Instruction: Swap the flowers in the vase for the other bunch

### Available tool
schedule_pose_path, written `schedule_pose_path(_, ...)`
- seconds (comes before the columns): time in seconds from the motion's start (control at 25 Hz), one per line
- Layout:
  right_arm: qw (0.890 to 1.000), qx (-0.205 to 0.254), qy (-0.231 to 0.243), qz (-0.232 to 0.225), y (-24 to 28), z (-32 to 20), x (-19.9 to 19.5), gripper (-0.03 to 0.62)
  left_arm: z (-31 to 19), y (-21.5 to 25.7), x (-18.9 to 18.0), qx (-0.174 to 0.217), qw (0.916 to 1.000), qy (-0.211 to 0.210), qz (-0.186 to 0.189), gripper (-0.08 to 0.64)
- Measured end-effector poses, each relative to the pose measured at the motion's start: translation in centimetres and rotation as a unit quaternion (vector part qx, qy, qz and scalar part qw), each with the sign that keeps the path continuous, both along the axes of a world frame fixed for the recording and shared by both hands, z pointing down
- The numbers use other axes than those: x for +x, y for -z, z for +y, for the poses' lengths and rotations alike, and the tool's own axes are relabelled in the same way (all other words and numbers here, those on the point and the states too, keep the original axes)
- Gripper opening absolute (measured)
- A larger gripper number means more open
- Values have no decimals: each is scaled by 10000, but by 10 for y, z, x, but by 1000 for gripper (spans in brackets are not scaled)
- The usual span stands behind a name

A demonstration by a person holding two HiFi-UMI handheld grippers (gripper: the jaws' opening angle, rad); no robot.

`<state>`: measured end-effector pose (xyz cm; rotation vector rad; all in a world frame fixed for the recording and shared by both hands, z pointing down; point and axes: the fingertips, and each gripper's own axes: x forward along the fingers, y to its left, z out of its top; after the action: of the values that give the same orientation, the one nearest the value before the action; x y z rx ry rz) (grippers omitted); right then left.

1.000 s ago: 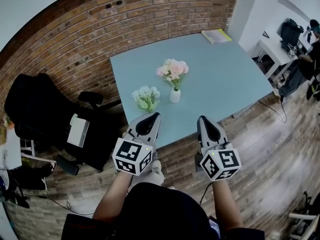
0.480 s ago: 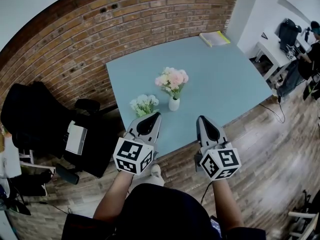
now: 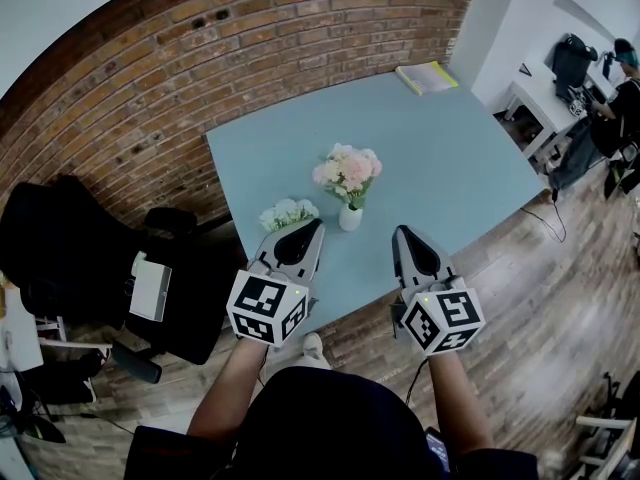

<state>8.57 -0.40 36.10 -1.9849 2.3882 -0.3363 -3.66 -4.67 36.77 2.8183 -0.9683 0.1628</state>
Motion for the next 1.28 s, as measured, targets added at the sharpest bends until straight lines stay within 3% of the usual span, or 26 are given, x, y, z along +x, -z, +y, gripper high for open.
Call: schedule_pose_path(1.28, 9984, -268, -445, 205, -21, -69, -17, 12, -73, -18, -31, -267, 9992, -173, 260, 0)
